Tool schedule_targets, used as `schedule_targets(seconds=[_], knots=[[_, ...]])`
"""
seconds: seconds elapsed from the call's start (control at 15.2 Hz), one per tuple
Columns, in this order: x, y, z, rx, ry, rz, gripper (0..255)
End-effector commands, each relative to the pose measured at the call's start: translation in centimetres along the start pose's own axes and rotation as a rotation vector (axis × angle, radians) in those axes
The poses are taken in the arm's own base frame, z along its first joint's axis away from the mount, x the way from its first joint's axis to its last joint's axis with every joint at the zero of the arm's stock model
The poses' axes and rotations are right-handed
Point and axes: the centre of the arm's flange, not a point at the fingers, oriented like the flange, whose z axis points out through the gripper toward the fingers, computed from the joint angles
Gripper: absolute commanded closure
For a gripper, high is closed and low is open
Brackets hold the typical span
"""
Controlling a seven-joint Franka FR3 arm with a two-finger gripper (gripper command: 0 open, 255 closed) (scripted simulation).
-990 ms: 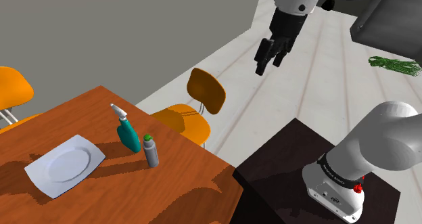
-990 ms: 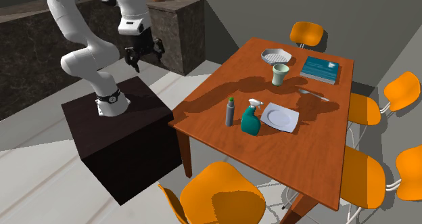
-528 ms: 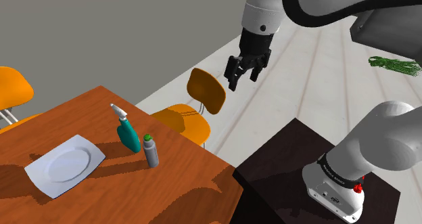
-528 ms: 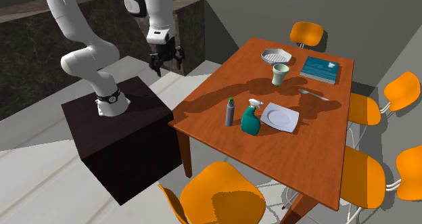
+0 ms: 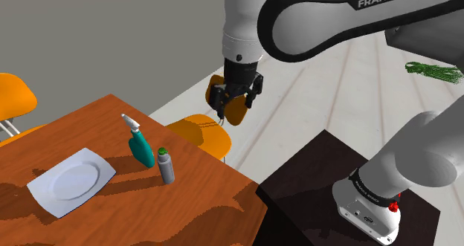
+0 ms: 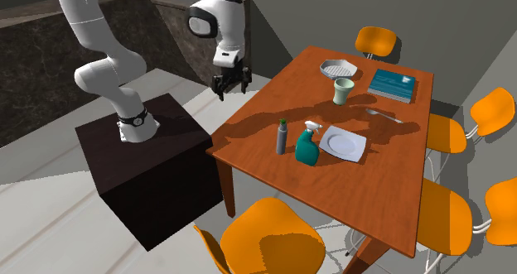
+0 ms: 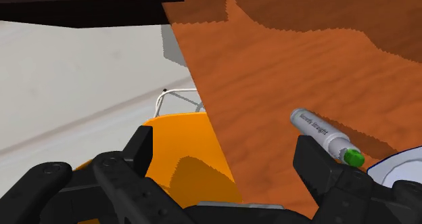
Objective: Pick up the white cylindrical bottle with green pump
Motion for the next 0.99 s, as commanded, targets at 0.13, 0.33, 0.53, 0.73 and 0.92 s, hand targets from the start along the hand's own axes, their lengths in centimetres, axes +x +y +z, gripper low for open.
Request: schedule_targets(seconds=[0.13,0.33,0.53,0.73,0.92], knots=[[1.8,-4.8,2.8,-0.002,-0.012,0.040,0],[3.0,-8.1,4.8,-0.005,-0.021,0.068,0],[4.4,-11.3,6.7,-0.008,-0.029,0.096,0],[5.8,-14.6,8.7,-0.011,-0.038,0.124,0],[7.2,-17.7,10.7,-0.014,-0.047,0.152,0]])
